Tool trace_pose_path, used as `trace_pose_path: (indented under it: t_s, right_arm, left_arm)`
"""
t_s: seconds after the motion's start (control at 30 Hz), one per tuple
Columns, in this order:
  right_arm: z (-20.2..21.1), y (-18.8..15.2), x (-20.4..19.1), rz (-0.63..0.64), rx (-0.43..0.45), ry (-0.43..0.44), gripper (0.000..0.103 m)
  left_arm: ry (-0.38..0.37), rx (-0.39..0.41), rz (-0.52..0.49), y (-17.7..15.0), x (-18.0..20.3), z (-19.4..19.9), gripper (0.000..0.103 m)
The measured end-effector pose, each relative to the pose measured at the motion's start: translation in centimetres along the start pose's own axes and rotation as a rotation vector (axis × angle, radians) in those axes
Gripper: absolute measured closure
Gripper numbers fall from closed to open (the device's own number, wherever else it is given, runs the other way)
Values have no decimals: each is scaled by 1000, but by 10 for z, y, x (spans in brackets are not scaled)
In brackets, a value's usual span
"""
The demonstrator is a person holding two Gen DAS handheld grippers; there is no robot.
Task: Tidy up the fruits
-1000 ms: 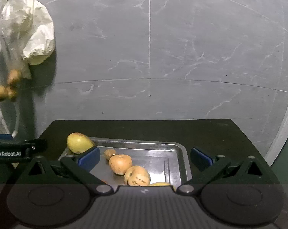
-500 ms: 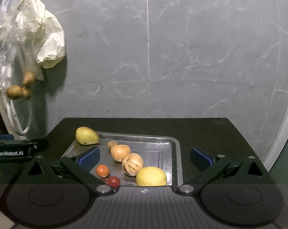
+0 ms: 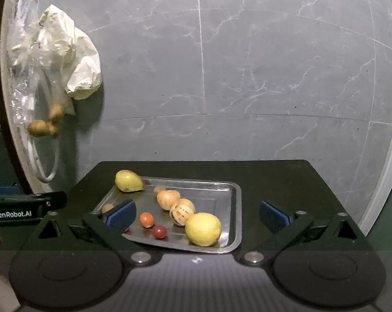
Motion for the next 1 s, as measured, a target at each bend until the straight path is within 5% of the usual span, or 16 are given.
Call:
trace_pose_path:
  t_s: [0.5, 1.0]
  right_arm:
    - [32, -14, -11, -22, -10, 60, 0]
    - [24, -26, -29, -69, -61, 8, 0]
  left_arm:
    - [60, -6, -16, -17, -5, 50, 1]
    - [25, -54, -67, -18, -38, 36, 1]
Point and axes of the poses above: each gripper's, at about its wrist camera, not at the fingertips, and z roughly against the way its jaws point, x to its right, y to its top, the point moved 6 cm from there along -z, roughly the way its jaws point, and after that the axes turned 4 degrees about x, right-handed, at the moved point
